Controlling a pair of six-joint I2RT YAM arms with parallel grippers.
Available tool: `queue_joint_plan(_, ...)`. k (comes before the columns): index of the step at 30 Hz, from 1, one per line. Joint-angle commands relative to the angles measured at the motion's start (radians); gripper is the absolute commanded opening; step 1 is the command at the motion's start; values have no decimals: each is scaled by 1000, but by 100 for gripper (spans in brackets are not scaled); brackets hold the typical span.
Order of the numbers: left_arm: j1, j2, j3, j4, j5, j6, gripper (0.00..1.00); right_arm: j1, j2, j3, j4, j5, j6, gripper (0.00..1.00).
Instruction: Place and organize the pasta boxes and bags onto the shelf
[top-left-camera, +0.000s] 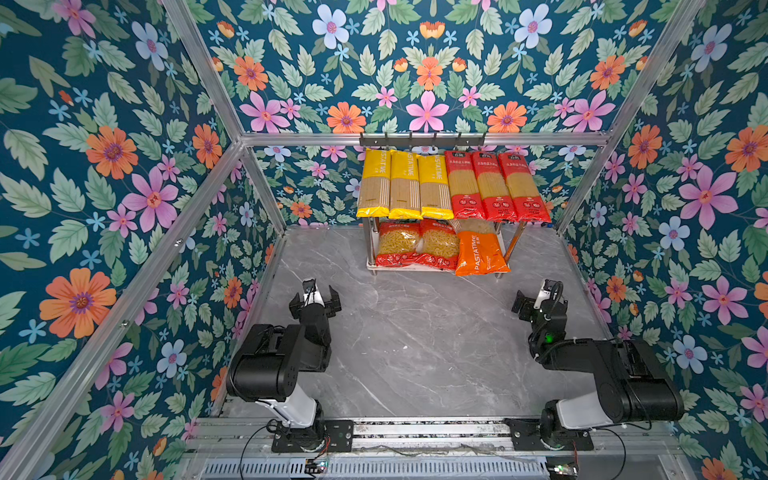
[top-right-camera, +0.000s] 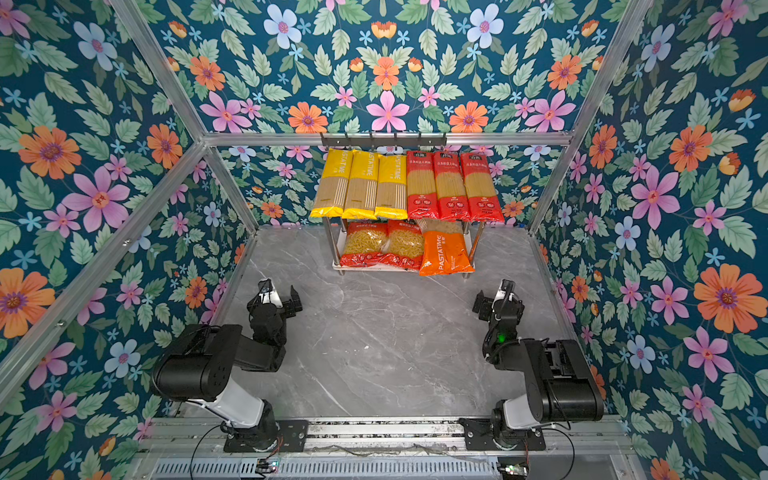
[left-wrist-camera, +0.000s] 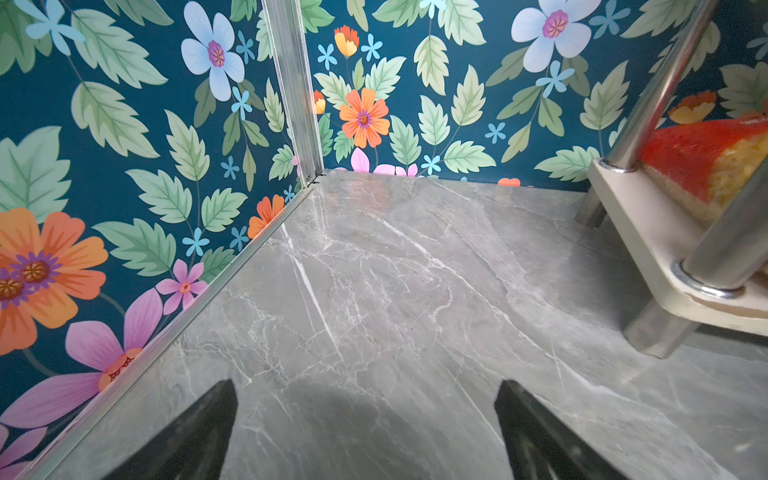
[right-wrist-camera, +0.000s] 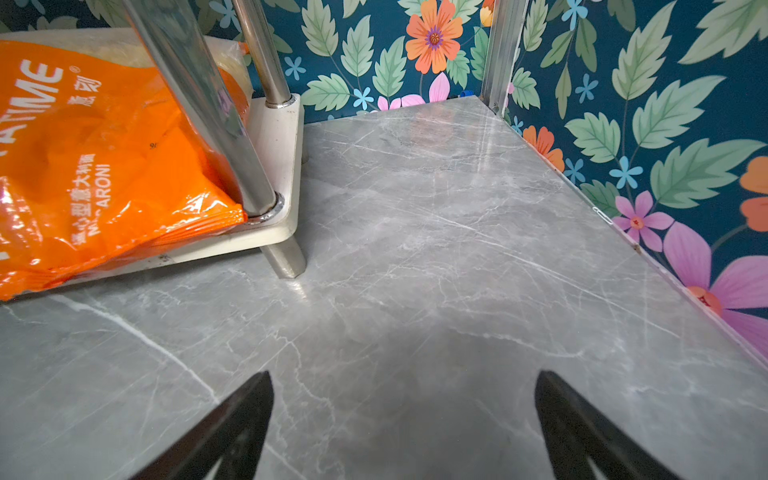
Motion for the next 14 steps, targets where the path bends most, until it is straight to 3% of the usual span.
queue_joint_plan(1, 1, -1, 2, 8, -9, 4, 100, 1, 0, 1, 38, 2, -8, 99)
queue_joint_plan(14, 1, -1, 0, 13, -11, 5, 100, 1, 0, 2, 38, 3, -7, 99)
